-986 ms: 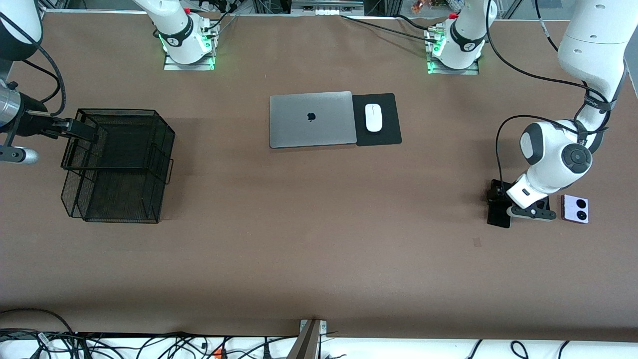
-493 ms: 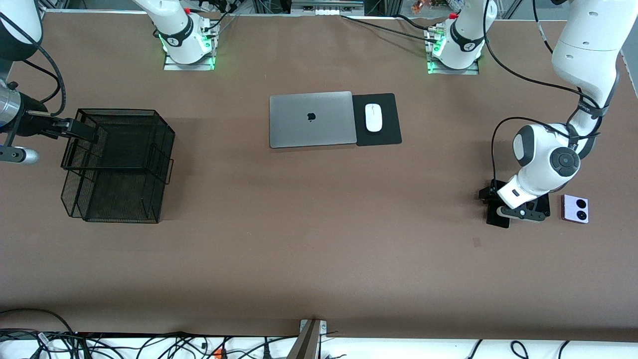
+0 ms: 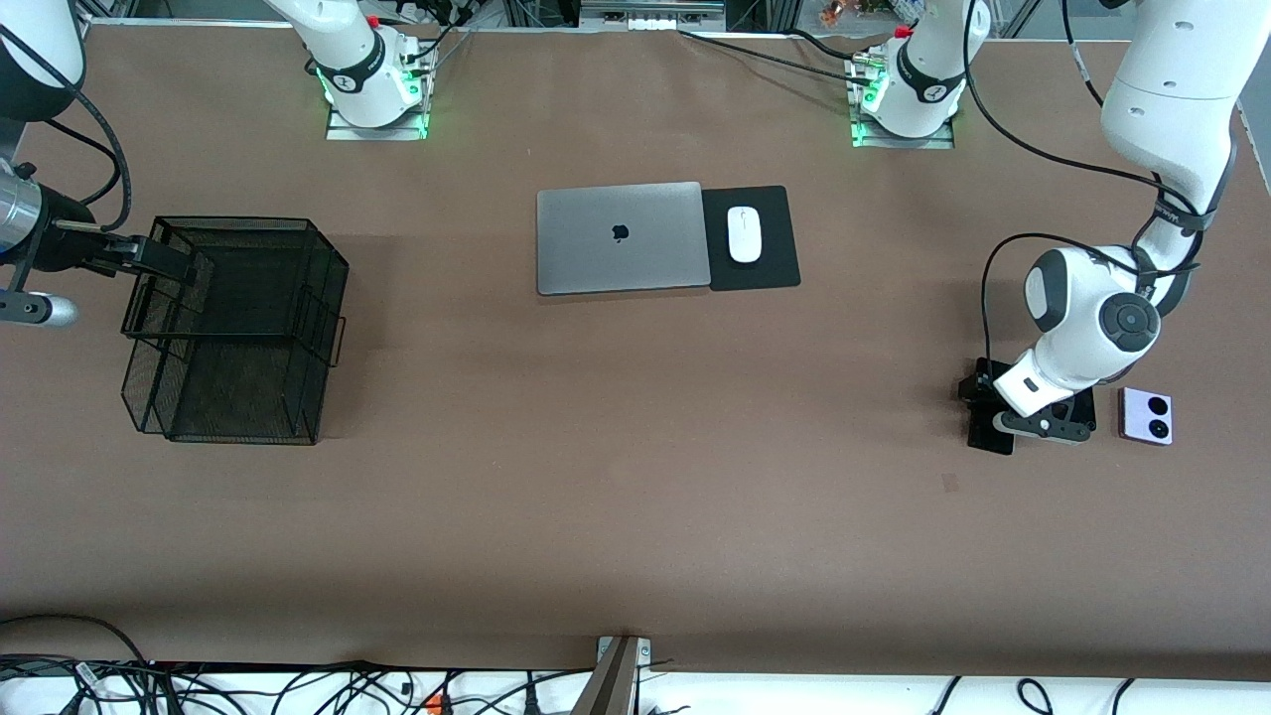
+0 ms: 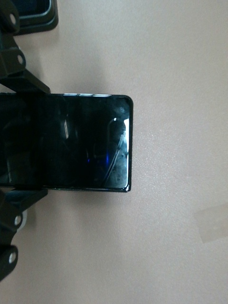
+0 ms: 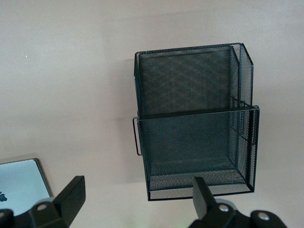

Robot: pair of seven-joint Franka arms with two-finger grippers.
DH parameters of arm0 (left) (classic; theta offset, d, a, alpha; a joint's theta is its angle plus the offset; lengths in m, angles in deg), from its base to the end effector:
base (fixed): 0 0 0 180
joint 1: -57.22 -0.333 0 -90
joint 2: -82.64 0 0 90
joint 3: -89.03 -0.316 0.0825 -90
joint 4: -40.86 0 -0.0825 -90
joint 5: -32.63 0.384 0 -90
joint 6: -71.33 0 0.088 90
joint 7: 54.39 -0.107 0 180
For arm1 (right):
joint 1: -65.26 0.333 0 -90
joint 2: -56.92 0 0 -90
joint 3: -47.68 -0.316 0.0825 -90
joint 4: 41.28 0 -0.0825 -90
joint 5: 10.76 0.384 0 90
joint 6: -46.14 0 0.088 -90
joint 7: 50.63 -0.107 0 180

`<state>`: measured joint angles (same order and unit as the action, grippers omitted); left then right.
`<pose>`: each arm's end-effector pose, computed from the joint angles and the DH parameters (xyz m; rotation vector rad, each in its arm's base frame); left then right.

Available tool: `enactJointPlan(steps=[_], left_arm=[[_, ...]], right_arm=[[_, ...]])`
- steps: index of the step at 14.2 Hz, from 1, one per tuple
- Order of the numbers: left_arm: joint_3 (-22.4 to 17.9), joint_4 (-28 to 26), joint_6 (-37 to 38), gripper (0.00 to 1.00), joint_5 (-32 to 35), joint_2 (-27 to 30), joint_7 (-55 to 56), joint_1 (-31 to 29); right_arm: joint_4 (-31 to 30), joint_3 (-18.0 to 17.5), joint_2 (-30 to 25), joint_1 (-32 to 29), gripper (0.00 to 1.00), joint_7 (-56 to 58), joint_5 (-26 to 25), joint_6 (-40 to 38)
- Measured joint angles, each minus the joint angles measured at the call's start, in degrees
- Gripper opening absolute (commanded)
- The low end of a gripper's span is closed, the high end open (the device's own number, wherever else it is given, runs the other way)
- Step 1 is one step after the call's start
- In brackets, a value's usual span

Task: Place phones with both arms
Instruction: 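Lower the left gripper and close it on the long black phone, then lift the black phone with the left gripper and carry it toward the laptop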

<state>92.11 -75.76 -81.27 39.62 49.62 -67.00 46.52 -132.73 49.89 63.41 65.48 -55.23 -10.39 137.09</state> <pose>0.5952 0.0763 0.1615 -3.0886 0.2857 -0.0738 0.5834 -0.0185 0.5494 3.1298 -0.1810 -0.1914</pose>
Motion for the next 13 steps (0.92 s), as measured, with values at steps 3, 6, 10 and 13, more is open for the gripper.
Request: enactJointPlan(steps=[3,6,10,13], left_arm=[[0.0,0.0,0.0,0.31,0.0,0.0,0.0,0.0],[0.0,1.1,1.8,0.31,0.0,0.0,0.0,0.0],[0.6,8.6,11.8,0.31,0.0,0.2,0.4,0.2],[1.8,11.0,13.4,0.31,0.0,0.3,5.7,1.5]], right_arm=[[0.0,0.0,0.0,0.0,1.00,0.0,0.0,0.0],[0.0,0.0,0.0,0.0,1.00,0.0,0.0,0.0],[0.0,0.0,0.0,0.0,1.00,0.0,0.0,0.0],[0.0,0.0,0.0,0.0,1.00,0.0,0.0,0.0]])
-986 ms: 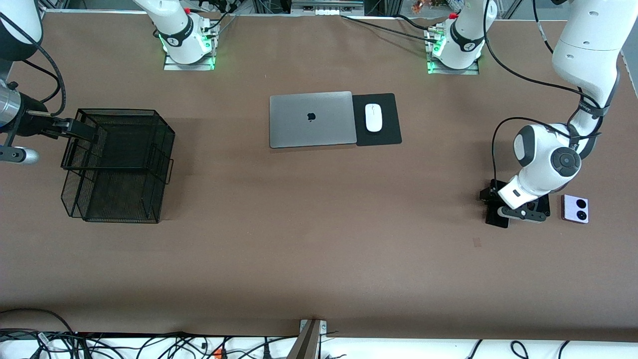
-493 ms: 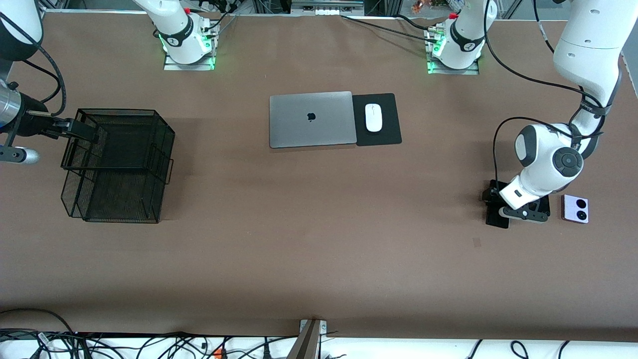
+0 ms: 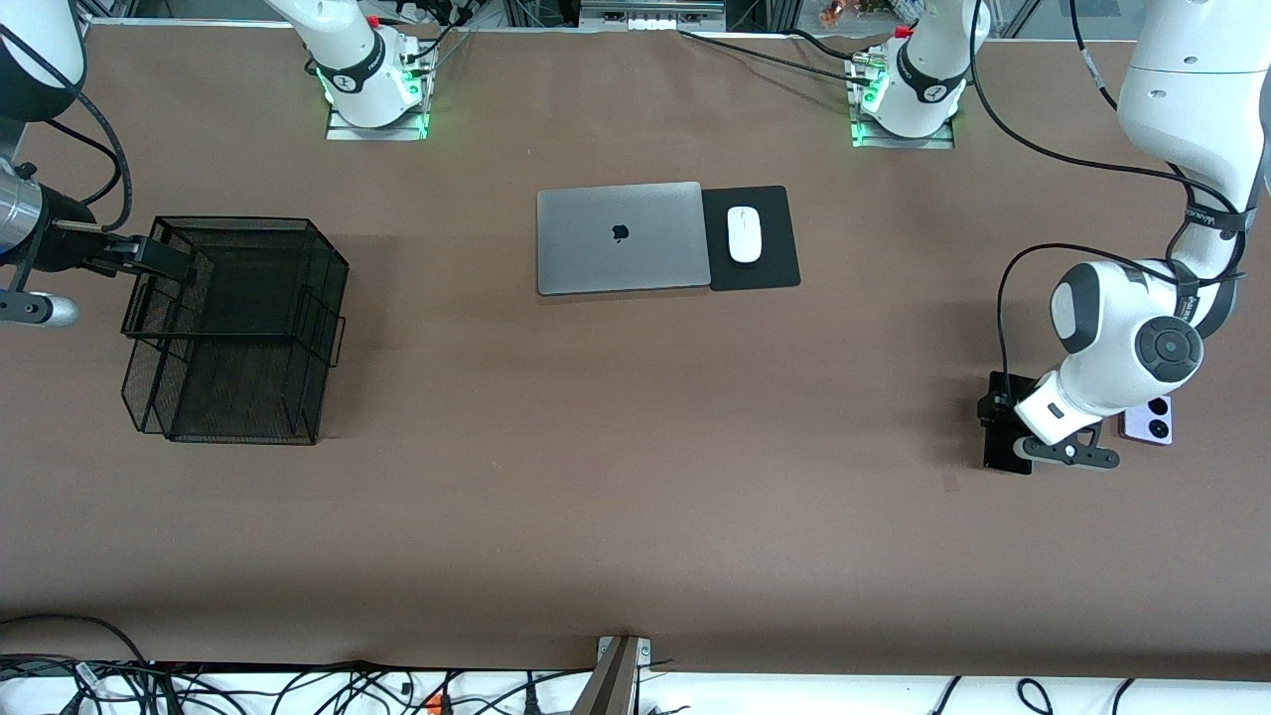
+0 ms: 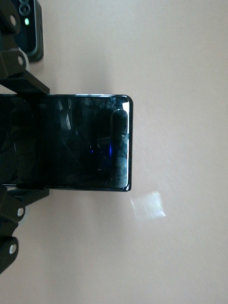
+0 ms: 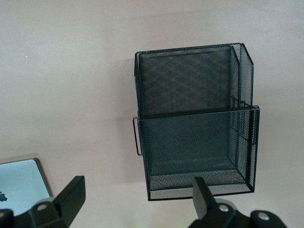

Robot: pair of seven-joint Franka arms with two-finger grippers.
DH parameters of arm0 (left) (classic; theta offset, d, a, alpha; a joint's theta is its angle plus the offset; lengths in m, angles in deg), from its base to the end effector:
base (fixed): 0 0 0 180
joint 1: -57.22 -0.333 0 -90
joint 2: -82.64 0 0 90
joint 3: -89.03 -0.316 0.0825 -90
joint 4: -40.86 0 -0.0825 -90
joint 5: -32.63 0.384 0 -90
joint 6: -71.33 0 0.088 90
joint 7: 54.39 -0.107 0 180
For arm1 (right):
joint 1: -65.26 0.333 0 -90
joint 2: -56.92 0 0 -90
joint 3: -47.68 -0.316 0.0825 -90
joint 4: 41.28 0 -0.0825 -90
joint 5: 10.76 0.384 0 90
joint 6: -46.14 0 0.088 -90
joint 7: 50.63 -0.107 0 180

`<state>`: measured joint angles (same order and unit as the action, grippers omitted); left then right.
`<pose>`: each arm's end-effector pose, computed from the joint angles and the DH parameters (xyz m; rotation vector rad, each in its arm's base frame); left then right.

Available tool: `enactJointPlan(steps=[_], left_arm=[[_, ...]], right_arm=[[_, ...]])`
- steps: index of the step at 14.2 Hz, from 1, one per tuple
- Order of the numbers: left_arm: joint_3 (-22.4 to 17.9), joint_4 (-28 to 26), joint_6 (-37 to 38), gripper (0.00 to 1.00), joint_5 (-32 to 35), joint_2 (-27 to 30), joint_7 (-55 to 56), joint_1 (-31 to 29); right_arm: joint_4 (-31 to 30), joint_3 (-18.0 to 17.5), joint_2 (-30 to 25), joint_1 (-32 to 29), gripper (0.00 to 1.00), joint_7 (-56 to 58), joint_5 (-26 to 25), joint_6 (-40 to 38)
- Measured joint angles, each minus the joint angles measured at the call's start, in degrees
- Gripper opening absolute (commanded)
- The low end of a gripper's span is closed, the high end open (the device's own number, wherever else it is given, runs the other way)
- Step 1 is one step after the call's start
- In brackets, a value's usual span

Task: Place phones with both arms
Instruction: 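Lift the black phone with the left gripper and carry it toward the laptop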

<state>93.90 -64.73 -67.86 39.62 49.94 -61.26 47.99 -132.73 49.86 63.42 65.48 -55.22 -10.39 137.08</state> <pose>0.6449 0.0530 0.2182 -3.0992 0.1887 -0.0244 0.5834 -0.0182 0.5493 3.1299 -0.1799 -0.1919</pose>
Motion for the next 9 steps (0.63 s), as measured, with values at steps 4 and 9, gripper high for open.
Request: enactJointPlan(steps=[4,9], left_arm=[[0.4,0.0,0.1,0.31,0.0,-0.3,12.5,5.6],[0.7,0.3,0.1,0.31,0.0,-0.4,29.0,15.4]], right_arm=[[0.0,0.0,0.0,0.0,1.00,0.0,0.0,0.0],[0.0,0.0,0.0,0.0,1.00,0.0,0.0,0.0]])
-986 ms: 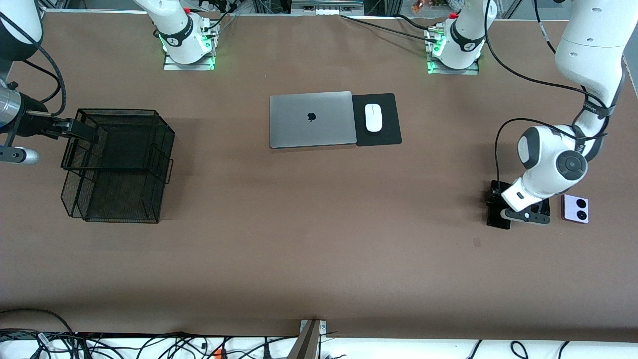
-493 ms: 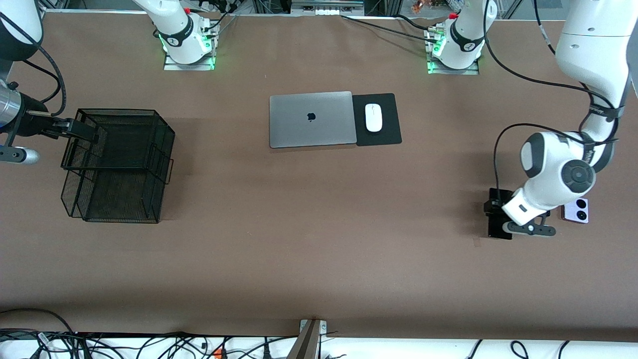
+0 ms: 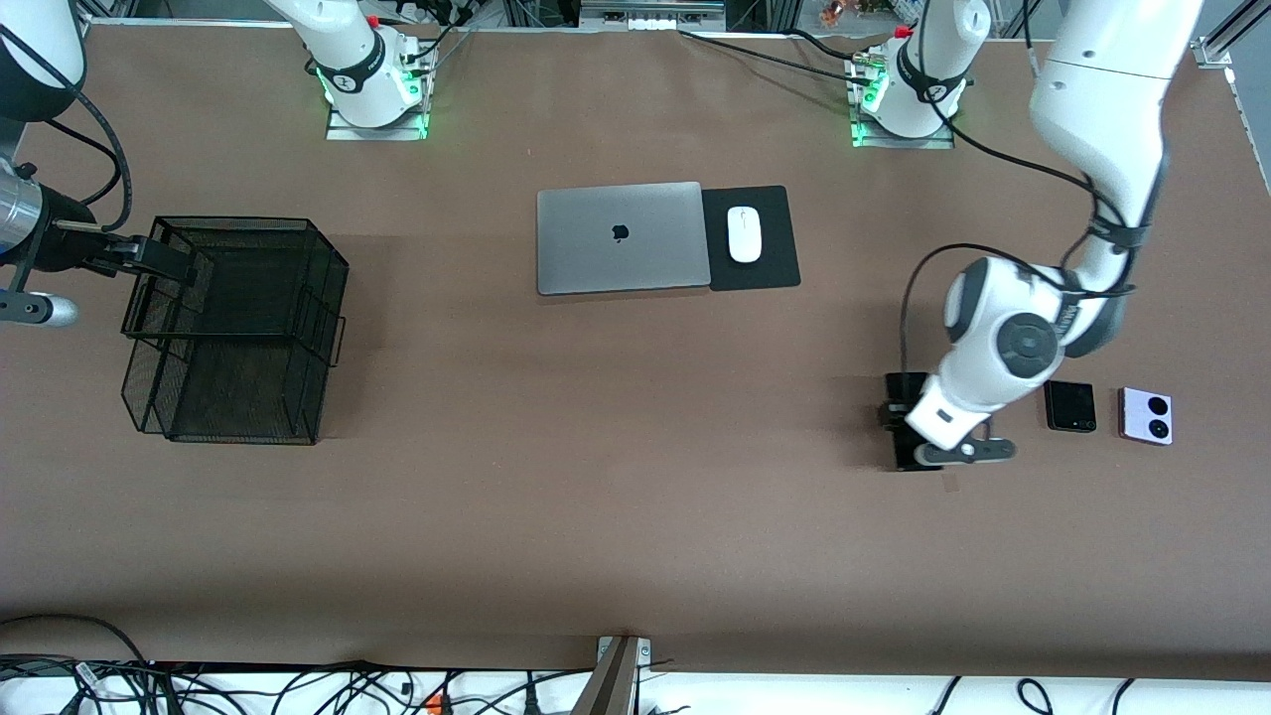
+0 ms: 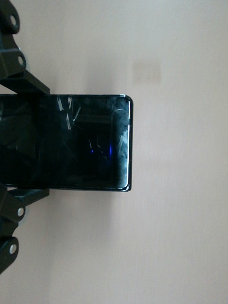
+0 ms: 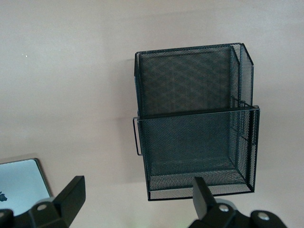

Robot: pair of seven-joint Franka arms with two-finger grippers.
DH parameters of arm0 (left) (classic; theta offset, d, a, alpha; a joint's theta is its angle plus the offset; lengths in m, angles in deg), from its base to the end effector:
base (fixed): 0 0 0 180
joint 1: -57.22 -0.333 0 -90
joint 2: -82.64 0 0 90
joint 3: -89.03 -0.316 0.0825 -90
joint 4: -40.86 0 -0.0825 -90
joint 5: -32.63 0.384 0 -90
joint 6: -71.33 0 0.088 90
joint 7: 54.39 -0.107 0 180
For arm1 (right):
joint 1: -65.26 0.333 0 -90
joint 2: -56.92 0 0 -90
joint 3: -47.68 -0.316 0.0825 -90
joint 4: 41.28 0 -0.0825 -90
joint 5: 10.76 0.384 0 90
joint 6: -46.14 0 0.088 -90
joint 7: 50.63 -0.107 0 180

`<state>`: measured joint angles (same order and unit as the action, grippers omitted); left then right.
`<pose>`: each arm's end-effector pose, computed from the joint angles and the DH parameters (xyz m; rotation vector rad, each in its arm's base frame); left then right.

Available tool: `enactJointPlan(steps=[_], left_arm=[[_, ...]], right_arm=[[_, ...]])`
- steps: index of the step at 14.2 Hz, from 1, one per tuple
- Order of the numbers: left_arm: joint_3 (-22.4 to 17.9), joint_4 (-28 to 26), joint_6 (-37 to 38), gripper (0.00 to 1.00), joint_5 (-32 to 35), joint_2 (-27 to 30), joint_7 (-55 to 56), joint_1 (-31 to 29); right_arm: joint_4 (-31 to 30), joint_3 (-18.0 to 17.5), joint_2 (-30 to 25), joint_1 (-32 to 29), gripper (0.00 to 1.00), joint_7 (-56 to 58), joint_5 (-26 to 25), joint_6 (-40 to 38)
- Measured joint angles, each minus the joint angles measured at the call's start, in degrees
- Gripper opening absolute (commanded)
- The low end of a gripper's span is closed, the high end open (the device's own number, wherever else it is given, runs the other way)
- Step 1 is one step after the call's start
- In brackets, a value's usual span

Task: Place phones with both arms
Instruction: 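Lift the black phone with the left gripper and carry it toward the laptop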

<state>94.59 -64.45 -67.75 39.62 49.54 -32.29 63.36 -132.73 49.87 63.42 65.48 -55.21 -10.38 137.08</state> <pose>0.6352 -0.1271 0.2158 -3.1151 -0.1652 -0.0365 0.5834 -0.0183 0.5493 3.1301 -0.1799 -0.1919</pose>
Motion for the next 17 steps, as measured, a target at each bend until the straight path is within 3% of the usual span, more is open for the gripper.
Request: enactJointPlan(steps=[3,7,17], left_arm=[[0.3,2.6,0.9,0.30,0.0,-1.0,6.4,8.1],[0.3,11.5,4.4,0.27,-0.1,-6.0,15.2,18.2],[-0.1,33.0,4.7,0.23,-3.5,-21.0,28.7,28.8]], right_arm=[[0.0,-0.1,0.0,0.0,1.00,0.0,0.0,-0.1],[0.0,-0.1,0.0,0.0,1.00,0.0,0.0,-0.2],[0.0,0.3,0.0,0.0,1.00,1.7,0.0,-0.3]])
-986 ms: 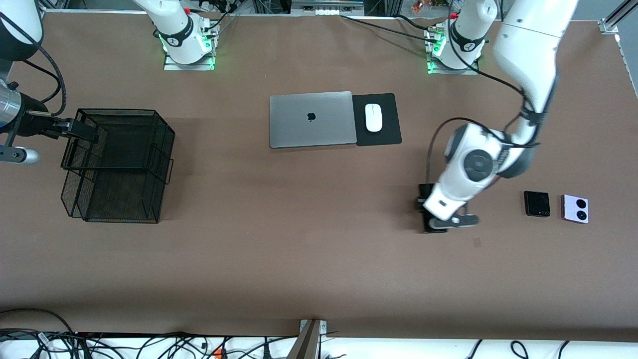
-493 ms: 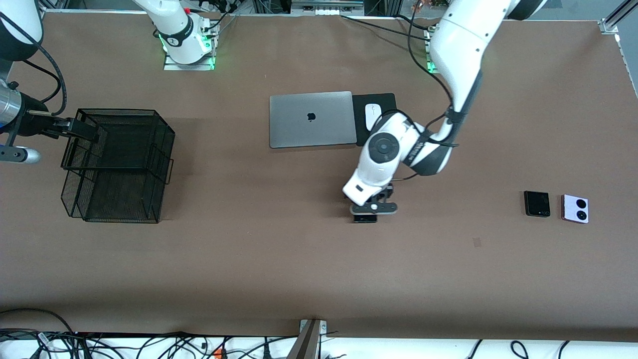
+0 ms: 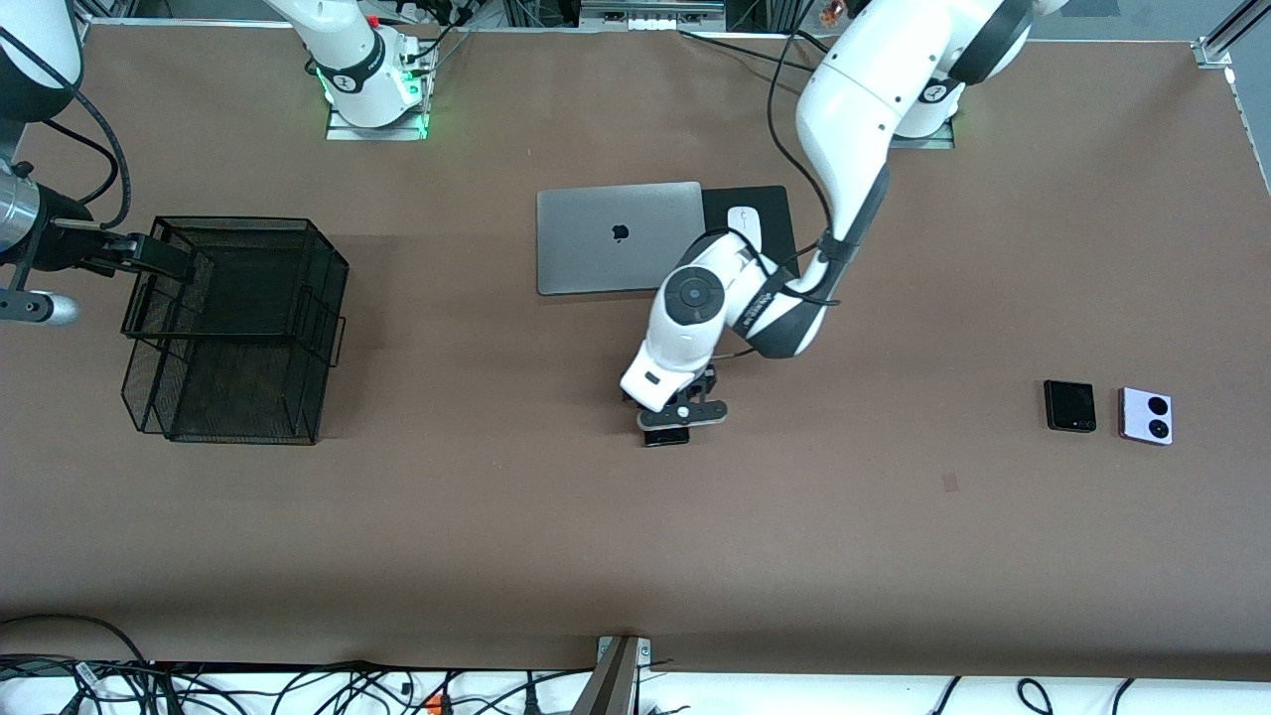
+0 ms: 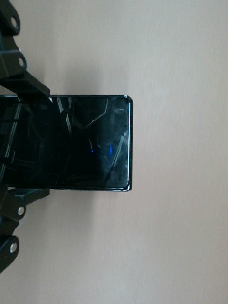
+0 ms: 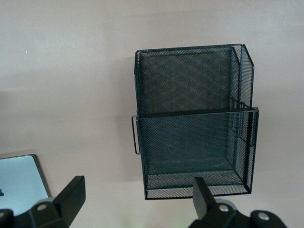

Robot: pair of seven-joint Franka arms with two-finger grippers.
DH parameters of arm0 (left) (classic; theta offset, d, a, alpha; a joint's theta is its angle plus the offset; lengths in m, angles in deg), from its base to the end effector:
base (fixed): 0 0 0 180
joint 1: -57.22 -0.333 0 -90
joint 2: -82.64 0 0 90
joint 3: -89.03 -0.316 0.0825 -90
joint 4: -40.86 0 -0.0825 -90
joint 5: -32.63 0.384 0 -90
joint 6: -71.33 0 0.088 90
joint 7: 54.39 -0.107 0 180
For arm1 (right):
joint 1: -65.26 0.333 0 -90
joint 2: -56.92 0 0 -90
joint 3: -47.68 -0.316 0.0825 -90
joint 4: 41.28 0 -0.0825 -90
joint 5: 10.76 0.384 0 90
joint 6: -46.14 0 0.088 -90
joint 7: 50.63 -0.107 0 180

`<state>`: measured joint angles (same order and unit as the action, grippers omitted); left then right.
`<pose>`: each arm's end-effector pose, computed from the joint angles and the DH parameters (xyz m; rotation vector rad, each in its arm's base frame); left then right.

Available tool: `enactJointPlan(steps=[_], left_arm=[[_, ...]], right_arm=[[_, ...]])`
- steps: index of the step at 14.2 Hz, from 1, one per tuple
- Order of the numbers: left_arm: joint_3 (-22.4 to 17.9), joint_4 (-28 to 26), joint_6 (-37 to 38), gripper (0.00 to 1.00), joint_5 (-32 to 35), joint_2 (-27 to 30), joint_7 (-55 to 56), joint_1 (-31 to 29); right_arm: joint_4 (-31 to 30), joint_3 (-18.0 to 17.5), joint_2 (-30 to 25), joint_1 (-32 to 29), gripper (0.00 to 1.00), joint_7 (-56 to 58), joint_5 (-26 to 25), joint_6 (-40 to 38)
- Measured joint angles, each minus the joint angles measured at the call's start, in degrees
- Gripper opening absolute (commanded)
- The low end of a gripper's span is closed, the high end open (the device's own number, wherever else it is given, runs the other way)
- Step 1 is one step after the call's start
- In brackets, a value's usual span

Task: Place phones with both arms
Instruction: 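Lift the black phone with the left gripper and carry it toward the laptop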

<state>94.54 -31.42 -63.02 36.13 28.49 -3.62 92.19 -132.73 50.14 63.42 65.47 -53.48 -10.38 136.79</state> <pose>0.5949 -0.4805 0.1977 3.0047 0.2790 0.1199 0.5828 -0.0210 0.5490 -3.1310 0.1403 0.1998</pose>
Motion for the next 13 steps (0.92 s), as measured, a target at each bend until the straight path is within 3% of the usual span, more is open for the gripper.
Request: enactJointPlan(steps=[5,6,8,10,12,13], left_arm=[[-0.6,9.0,0.4,0.25,0.0,-4.8,4.4,3.0],[-1.3,9.7,0.4,0.33,0.0,-5.6,5.2,4.0],[-3.1,11.4,-0.7,0.39,0.0,-7.9,7.9,6.2],[-4.2,13.3,-2.3,0.52,0.0,-10.2,9.9,7.6],[-4.5,14.3,-2.5,0.74,0.0,-10.6,11.6,7.8],[-4.5,14.5,-2.7,1.00,0.0,-10.8,12.1,7.8]], right_arm=[[0.0,0.0,0.0,0.0,1.00,0.1,0.0,0.0],[0.0,0.0,0.0,0.0,1.00,0.1,0.0,0.0],[0.0,0.0,0.0,0.0,1.00,0.2,0.0,0.0],[0.0,0.0,0.0,0.0,1.00,0.2,0.0,0.0],[0.0,0.0,0.0,0.0,1.00,0.2,0.0,0.0],[0.0,0.0,0.0,0.0,1.00,0.2,0.0,0.0]])
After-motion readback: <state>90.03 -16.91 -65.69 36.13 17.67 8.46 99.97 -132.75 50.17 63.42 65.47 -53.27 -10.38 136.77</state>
